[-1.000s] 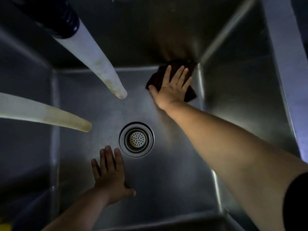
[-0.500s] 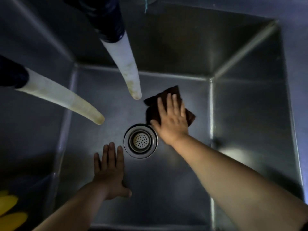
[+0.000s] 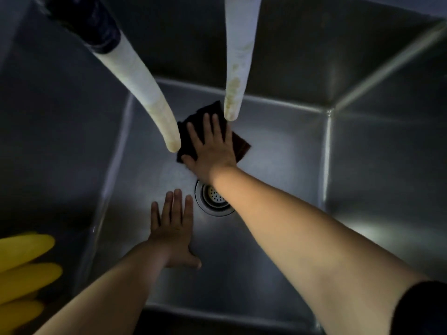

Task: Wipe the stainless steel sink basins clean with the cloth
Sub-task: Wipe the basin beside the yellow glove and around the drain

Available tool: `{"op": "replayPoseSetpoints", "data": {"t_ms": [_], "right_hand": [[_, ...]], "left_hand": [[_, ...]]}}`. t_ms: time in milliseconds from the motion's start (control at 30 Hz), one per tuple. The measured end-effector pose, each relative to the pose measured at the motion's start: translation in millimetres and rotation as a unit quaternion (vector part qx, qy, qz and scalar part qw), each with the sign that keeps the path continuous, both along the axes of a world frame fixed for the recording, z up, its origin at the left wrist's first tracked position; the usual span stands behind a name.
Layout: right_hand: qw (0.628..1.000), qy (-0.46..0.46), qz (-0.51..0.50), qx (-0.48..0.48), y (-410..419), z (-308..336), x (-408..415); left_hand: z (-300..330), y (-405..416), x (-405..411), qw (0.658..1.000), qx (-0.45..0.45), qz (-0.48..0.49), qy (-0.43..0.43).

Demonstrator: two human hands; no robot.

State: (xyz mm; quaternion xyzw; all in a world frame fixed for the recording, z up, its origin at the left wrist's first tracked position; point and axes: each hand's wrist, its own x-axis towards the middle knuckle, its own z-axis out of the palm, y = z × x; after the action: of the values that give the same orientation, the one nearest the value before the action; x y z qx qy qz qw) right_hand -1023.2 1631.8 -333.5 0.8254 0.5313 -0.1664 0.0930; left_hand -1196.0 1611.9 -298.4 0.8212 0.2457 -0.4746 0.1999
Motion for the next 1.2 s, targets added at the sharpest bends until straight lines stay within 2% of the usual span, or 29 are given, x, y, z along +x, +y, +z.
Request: {"op": "replayPoseSetpoints", "data": {"t_ms": [133, 233, 433, 533, 667, 767, 900, 1067, 1200], "right_hand": [[0.994, 0.029, 0.106, 0.012, -17.5, -7.2, -28.4], [0.993, 0.019, 0.117, -0.004, -18.4, -7.1, -17.3], [0.998, -0.008, -0.042, 0.040, -44.8, -3.9, 37.4], [0.995, -0.019, -0.084, 0.047, -86.6, -0.2, 47.3], [0.993, -0.037, -0.108, 0.016, -137.9, -0.2, 17.8], [0.996, -0.033, -0.080, 0.034, -157.5, -3.4, -22.1], [0.999, -0.017, 0.018, 0.040, -144.3, -9.0, -55.2], [0.997, -0.037, 0.052, 0.036, -98.5, -13.8, -58.4], [0.994, -0.029, 0.088, 0.055, -94.8, -17.8, -46.1]], "left_hand": [[2.2, -1.6, 0.7, 1.000, 0.007, 0.000, 0.008], [3.9, -3.1, 1.4, 1.000, 0.012, 0.003, 0.006], [1.6, -2.7, -0.9, 1.000, 0.013, 0.004, -0.006], [0.8, -2.2, -3.7, 1.000, 0.017, 0.001, -0.018], [1.7, -0.4, -7.2, 0.999, 0.012, 0.005, -0.030], [1.1, 0.5, -8.6, 0.999, 0.013, 0.013, -0.038], [-0.3, 0.8, -9.1, 0.999, 0.012, 0.022, -0.041], [-4.3, 3.2, -10.6, 0.998, 0.009, 0.027, -0.047], [-9.2, 3.6, -12.7, 0.998, 0.022, 0.028, -0.060]]}}
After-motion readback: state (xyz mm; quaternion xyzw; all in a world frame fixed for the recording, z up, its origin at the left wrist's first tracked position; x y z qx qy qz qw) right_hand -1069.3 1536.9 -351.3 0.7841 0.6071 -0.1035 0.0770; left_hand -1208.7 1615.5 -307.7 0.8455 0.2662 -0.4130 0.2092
